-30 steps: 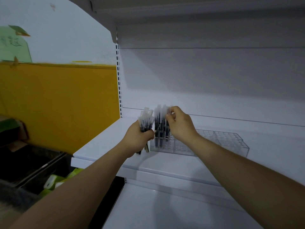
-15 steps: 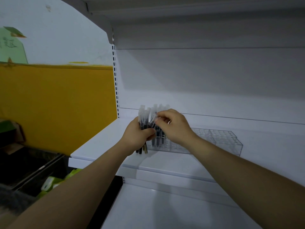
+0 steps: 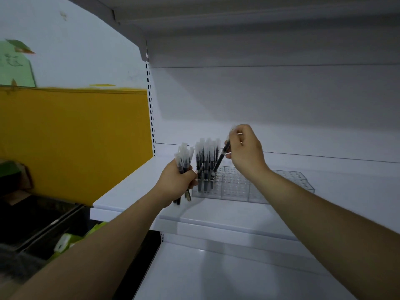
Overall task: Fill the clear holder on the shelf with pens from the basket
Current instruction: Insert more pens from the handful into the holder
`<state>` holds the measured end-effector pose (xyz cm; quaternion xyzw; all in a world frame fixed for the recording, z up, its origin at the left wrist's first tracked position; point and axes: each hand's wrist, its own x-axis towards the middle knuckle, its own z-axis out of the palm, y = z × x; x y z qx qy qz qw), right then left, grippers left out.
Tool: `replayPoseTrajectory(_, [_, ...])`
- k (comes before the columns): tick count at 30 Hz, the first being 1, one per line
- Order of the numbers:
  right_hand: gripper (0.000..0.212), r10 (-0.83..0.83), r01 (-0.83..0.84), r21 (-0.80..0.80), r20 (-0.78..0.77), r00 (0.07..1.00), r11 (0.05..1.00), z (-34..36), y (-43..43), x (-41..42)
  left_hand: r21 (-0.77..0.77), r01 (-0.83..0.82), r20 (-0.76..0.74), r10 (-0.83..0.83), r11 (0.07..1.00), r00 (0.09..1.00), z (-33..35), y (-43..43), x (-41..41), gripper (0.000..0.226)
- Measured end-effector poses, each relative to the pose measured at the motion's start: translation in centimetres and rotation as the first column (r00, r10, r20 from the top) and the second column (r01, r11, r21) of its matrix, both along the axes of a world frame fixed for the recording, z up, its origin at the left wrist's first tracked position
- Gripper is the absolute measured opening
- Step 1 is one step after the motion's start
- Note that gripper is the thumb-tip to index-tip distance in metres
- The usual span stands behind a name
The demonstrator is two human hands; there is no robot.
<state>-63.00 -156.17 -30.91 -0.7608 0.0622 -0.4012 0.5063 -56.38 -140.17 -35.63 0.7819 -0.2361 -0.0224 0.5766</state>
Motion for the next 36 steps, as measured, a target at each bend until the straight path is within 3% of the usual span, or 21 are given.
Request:
replayPoseTrajectory(5, [0.008,0.020,-0.035,-0.177,-0.086,0.996,0.984,-1.1,0.7,0.1,0.062,0.017,0.040,-0.019,0.998,0.999,0.6,-0.1,-0.8,0.015])
replayPoseTrajectory(9, [0.015,-0.013,-0.041,-0.331,-0.159,0.987,0.943,-2.1,1.1,0.5,0.034,0.030,0.066,-0.032,0.999,0.997,0.8,-0.3,-0.8,0.018])
replayPoseTrajectory(17, [0.020,-0.125,0.035,-0.358,-0.231,0.965,0.933,-2.5,1.0,1.7,-0.006,0.042,0.093,-0.041,0.999,0.995,0.7,-0.4,-0.8,0.018])
replayPoseTrajectory(22, [0.021,-0.174,0.008,-0.421,-0.357,0.918,0.907,-2.8,1.0,2.2,-0.012,0.037,0.088,-0.036,0.999,0.995,0.7,-0.4,-0.9,0.016])
replayPoseTrajectory(25, [0.020,-0.172,0.071,-0.391,-0.230,0.958,0.918,-3.0,1.1,1.6,-0.009,0.030,0.090,-0.029,1.000,0.996,0.7,-0.3,-1.0,0.017])
replayPoseTrajectory(28, [0.012,-0.041,0.018,-0.315,-0.065,0.997,0.949,-2.4,1.6,0.4,-0.012,0.042,0.095,-0.041,0.999,0.995,0.8,-0.5,-1.1,0.016])
replayPoseTrajectory(32, [0.019,0.119,-0.167,-0.255,-0.195,0.974,0.953,-1.8,1.9,-0.6,-0.036,0.085,0.090,-0.081,0.996,0.993,1.1,-1.3,-1.4,0.012])
replayPoseTrajectory(36, [0.016,0.158,-0.203,-0.161,-0.255,0.954,0.966,-2.0,0.9,-0.9,-0.032,0.121,0.106,-0.117,0.992,0.987,1.0,-2.1,-1.8,0.013])
